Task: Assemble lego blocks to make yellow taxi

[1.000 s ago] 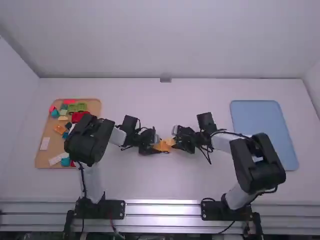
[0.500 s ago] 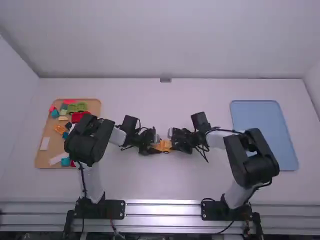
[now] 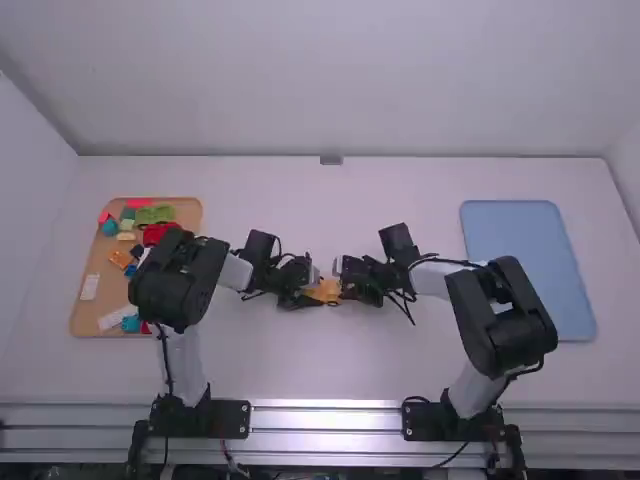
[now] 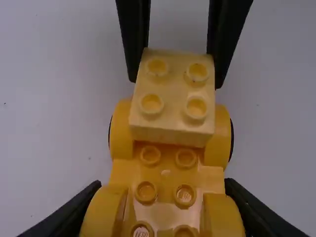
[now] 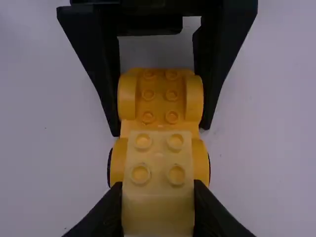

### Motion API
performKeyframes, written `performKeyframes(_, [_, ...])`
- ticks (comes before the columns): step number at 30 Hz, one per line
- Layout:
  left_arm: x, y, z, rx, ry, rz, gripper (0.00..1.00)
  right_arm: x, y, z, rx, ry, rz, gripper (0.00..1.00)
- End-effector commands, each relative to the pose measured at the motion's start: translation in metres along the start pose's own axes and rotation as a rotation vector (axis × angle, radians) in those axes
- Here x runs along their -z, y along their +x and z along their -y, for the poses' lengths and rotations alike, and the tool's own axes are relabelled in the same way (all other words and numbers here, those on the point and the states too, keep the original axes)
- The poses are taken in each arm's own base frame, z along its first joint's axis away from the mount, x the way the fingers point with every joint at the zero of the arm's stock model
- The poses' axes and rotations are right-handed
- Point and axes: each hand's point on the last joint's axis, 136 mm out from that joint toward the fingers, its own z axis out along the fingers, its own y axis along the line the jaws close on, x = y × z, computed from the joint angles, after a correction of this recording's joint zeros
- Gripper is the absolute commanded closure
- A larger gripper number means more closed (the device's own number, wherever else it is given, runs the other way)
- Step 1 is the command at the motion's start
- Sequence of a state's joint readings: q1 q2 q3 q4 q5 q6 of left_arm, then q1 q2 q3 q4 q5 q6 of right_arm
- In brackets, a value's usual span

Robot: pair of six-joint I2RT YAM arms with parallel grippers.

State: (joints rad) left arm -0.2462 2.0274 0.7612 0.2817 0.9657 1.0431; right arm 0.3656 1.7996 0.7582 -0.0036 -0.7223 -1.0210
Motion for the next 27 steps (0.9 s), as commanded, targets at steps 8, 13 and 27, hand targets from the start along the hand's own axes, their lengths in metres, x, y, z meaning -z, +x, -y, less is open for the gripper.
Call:
performKeyframes(8, [-0.0035, 0.0077, 0.0059, 0.032, 0.015, -0.022, 0.52, -0.0016, -0.0069, 0.0028, 0.009, -0.006, 0.016, 0.81])
performKeyframes(13, [-0.0036, 0.0077, 0.0059, 0.032, 0.015, -0.022, 0.52, -0.0021, -0.0069, 0.0027, 0.014, -0.006, 0.014, 0.77])
performKeyframes(27, [-0.0036, 0.0077, 0.0059, 0.032, 0.015, -0.022, 0.53, -0.0043, -0.0098, 0.0012, 0.024, -0.009, 0.017, 0.45])
